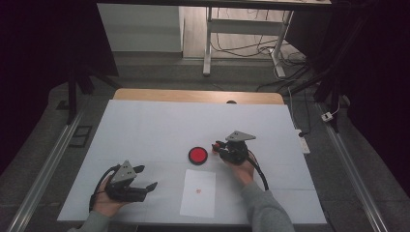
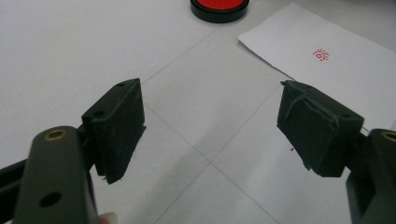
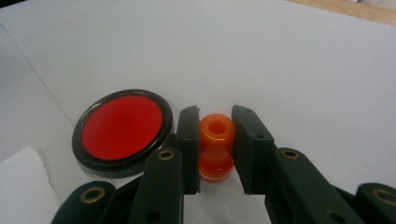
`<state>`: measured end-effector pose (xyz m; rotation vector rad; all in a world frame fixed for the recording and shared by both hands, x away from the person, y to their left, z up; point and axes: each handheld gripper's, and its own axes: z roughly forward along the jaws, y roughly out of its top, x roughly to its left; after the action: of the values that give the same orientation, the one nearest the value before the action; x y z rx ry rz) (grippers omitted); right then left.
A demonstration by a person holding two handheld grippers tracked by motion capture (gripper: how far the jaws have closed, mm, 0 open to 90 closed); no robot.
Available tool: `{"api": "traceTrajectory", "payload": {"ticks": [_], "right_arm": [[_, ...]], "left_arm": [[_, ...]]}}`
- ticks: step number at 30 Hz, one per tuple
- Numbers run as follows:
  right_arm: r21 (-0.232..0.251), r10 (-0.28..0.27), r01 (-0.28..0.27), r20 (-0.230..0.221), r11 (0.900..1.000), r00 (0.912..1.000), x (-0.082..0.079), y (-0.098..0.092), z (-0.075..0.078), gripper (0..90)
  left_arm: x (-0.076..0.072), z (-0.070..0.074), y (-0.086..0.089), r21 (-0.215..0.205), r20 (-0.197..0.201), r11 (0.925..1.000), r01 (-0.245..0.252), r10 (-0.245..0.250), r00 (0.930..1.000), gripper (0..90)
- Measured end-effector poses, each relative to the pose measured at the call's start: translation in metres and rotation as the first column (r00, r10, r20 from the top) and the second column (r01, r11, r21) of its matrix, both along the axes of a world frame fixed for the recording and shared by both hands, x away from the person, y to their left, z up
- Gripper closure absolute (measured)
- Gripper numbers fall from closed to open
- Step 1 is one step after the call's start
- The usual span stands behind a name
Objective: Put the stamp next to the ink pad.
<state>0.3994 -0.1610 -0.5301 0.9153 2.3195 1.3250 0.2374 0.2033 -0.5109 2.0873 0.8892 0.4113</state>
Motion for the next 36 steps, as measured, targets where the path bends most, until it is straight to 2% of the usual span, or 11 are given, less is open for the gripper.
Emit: {"api": "traceTrajectory", "payload": {"ticks": [8, 10, 12, 15, 16, 22, 29, 36], "right_arm": [[-0.022, 0.005, -0.005, 0.001, 1.0, 1.0, 0.001, 0.004, -0.002, 71.9], [-0.048, 0.007, -0.007, -0.005, 0.999, 1.0, 0.001, 0.005, -0.001, 71.4], [-0.048, 0.012, -0.012, -0.015, 0.999, 0.9998, 0.002, 0.006, -0.002, 69.5], [-0.047, 0.005, -0.006, -0.026, 0.999, 0.9997, 0.002, 0.008, -0.001, 56.7], [-0.04, 0.001, -0.002, -0.022, 0.999, 0.9997, 0.001, 0.008, -0.001, 54.9], [0.005, 0.012, -0.012, -0.001, 1.0, 0.9999, -0.005, 0.002, 0.012, 51.6], [0.032, 0.031, -0.031, -0.003, 0.999, 0.9995, -0.021, -0.011, 0.026, 49.7], [0.046, 0.051, -0.051, 0.011, 0.998, 0.9987, -0.05, -0.039, 0.038, 48.9]], "left_arm": [[0.0, 0.0, 0.0, 0.002, 0.0, 1.0, -0.002, 0.002, 1.0, 23.5], [0.0, 0.0, 0.001, 0.001, 0.0, 1.0, -0.003, 0.003, 1.0, 23.4], [0.0, 0.0, 0.001, 0.0, 0.0, 1.0, -0.004, 0.004, 1.0, 23.4], [0.0, 0.0, 0.0, 0.0, -0.001, 1.0, -0.004, 0.004, 1.0, 23.3], [0.0, 0.0, 0.001, 0.0, 0.0, 1.0, -0.005, 0.005, 1.0, 23.3], [0.0, 0.0, 0.001, -0.004, -0.002, 1.0, -0.005, 0.005, 1.0, 23.3], [0.001, 0.0, 0.001, -0.003, -0.005, 1.0, -0.008, 0.008, 1.0, 23.3], [0.002, -0.001, 0.003, -0.005, -0.007, 0.9999, -0.015, 0.015, 0.9999, 23.2]]}}
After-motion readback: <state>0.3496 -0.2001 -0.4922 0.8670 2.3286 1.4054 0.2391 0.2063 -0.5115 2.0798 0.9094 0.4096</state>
